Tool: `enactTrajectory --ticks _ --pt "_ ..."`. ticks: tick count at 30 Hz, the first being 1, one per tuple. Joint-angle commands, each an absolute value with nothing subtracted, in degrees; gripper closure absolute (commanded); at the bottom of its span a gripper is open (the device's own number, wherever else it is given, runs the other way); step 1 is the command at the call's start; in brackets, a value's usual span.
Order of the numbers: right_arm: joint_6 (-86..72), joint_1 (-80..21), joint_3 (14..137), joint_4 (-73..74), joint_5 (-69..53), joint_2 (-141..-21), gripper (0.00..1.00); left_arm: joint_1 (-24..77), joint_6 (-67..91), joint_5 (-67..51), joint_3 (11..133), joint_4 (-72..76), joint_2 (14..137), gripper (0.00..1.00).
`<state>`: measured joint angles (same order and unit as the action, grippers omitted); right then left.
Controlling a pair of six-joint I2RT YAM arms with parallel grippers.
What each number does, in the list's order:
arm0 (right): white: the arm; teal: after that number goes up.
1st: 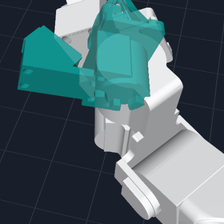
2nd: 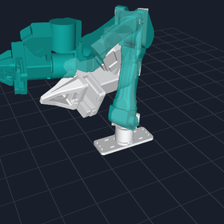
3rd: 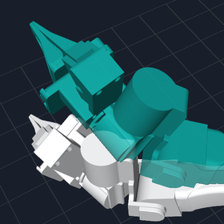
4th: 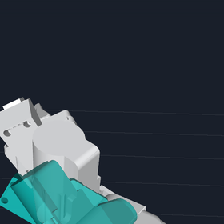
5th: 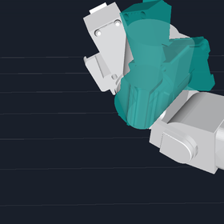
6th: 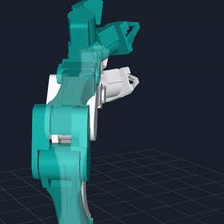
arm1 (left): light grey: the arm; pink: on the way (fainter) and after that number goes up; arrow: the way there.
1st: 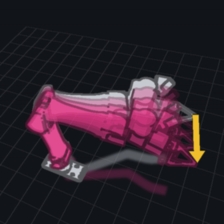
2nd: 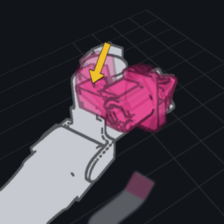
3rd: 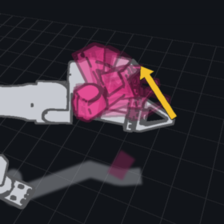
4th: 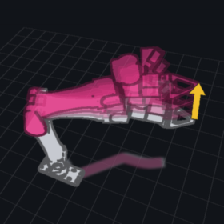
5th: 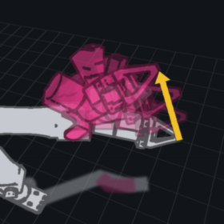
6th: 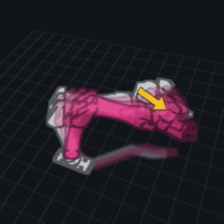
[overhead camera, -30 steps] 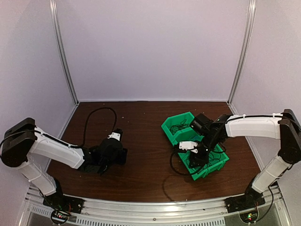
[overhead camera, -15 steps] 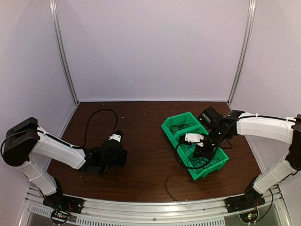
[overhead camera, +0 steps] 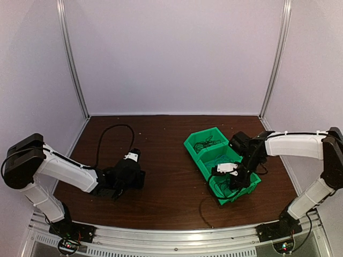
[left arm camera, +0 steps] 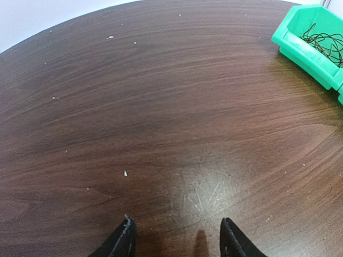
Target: Untangle the cables
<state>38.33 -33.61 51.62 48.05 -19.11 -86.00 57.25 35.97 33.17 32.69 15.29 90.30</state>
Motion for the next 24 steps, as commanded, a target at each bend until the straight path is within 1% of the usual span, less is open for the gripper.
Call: enactTrajectory --ticks 1,4,5,8,12,14,16,17,19,20,21,22,23,24 --pt "41.2 -33.5 56.3 54.6 -20.3 -81.8 0.81 57.0 35.2 34.1 33.2 16.1 89.1 0.46" --pt "45.5 -33.5 57.6 60.3 -19.8 -77.9 0.62 57.0 33.2 34.9 33.6 16.1 88.4 0.45" --pt "46.6 -33.4 57.5 61.6 -19.2 -76.5 0.59 57.0 32.6 35.1 34.0 15.8 88.4 0.45" --pt "49.4 -32.7 57.1 64.5 -18.1 -73.9 0.55 56.8 30.3 35.0 35.9 14.5 88.3 0.44" --pt "51.2 -30.3 60.0 66.2 -18.1 -72.4 0.53 53.8 29.1 29.1 39.8 11.8 86.2 0.38" --pt "50.5 -26.1 64.7 64.2 -20.3 -72.1 0.5 51.1 27.5 25.5 41.9 11.2 84.0 0.35" --pt "47.7 -20.7 68.7 58.4 -22.5 -72.0 0.47 47.8 27.0 23.2 45.8 7.6 82.4 0.32" --pt "45.2 -17.8 69.8 54.5 -23.0 -71.9 0.44 46.2 26.9 22.8 48.5 5.3 81.8 0.3" --pt "38.8 -12.5 70.4 43.0 -23.4 -71.5 0.3 43.6 26.0 22.2 54.2 0.8 81.6 0.21" --pt "35.5 -9.9 70.0 38.7 -24.3 -71.4 0.21 42.3 25.2 21.4 57.4 -2.9 82.4 0.17" --pt "32.0 -7.8 69.3 34.0 -24.7 -71.3 0.08 41.2 24.4 20.8 61.6 -6.8 83.5 0.15" --pt "27.8 -6.1 68.7 29.8 -24.4 -71.2 0.01 40.4 23.7 21.0 65.6 -10.5 85.1 0.13" --pt "23.4 -5.6 68.1 25.8 -22.7 -71.2 0.0 40.0 22.9 21.6 69.2 -13.7 86.5 0.11" --pt "18.6 -5.6 67.4 21.6 -20.0 -71.2 0.0 39.6 21.9 22.0 72.4 -16.1 87.7 0.04"
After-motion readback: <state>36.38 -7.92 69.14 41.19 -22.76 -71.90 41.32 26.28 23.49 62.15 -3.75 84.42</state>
